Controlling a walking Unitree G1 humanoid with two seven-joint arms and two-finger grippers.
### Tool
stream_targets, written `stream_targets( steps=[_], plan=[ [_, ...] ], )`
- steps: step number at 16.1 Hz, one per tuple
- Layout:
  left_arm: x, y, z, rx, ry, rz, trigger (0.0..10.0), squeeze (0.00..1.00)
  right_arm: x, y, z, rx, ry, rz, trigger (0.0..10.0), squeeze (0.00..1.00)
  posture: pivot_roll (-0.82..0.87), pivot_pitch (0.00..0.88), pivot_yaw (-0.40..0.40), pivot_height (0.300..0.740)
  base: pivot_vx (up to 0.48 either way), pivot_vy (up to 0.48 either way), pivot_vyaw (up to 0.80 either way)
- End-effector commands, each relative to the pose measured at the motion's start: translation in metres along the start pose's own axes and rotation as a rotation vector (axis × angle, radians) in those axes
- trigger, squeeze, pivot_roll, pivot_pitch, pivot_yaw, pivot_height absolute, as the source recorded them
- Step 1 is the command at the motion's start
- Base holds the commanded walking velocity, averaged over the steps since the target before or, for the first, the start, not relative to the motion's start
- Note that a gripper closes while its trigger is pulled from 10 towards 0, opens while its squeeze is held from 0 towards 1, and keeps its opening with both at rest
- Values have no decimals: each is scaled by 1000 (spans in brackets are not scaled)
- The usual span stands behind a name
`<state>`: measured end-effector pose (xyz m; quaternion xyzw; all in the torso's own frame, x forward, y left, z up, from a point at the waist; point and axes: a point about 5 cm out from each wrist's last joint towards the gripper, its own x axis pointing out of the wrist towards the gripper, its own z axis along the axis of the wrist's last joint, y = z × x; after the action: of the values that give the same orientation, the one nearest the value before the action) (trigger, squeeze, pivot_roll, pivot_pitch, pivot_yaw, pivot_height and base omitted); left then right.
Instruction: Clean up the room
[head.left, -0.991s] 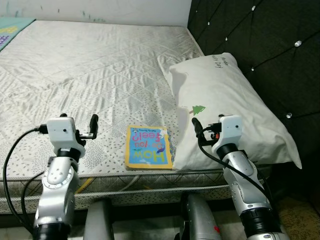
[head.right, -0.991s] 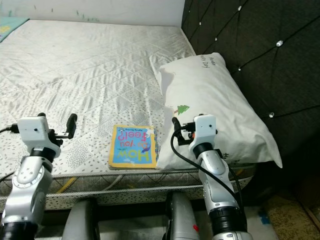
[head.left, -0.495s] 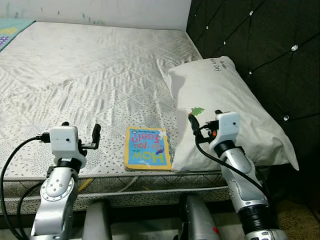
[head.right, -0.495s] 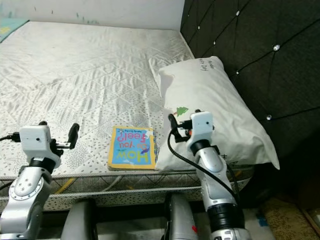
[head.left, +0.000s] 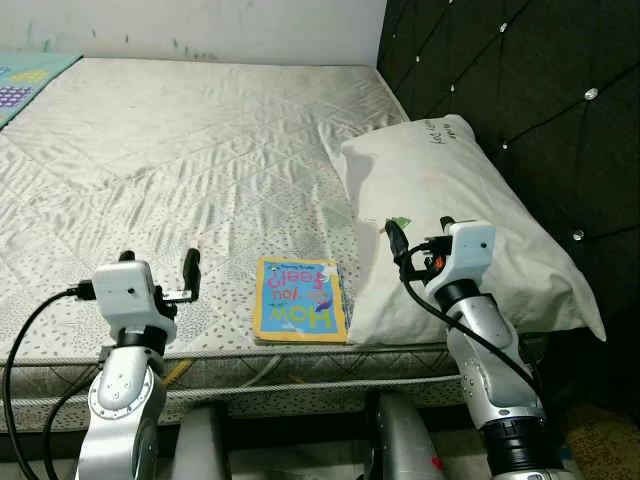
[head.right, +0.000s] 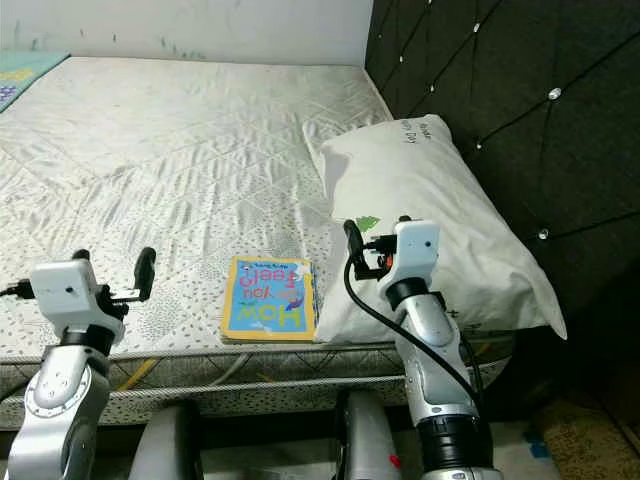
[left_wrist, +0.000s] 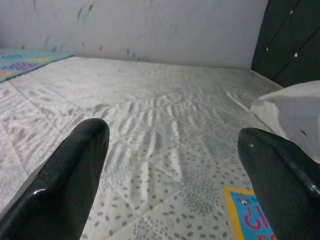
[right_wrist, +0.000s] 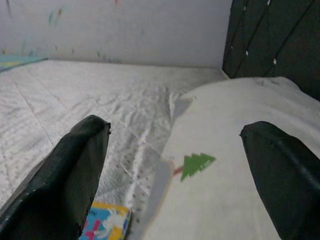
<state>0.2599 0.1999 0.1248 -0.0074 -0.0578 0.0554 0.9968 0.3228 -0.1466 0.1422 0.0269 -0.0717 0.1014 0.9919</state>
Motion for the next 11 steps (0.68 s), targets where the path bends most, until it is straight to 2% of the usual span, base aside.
stream_targets(
  steps=[1, 3, 7, 11],
  plan=[
    [-2, 1, 1, -4, 4, 12, 10000, 0, 2, -3, 13, 10, -45, -8, 10000, 0, -11, 0, -36, 552, 0, 0, 0],
    [-4, 2, 1, -4, 4, 10, 10000, 0, 6, 0, 21, 27, -65, 3, 10000, 0, -9, 0, -23, 570, 0, 0, 0],
    [-4, 1, 4, 0, 13, -13, 10000, 0, 0, 7, 15, 60, -38, 2, 10000, 0, -2, 0, -1, 615, 0, 0, 0],
    [-3, -4, 5, -3, 22, -28, 10000, 0, -3, 4, 15, 63, -30, -18, 10000, 0, -9, 0, 4, 665, 0, 0, 0]
  ],
)
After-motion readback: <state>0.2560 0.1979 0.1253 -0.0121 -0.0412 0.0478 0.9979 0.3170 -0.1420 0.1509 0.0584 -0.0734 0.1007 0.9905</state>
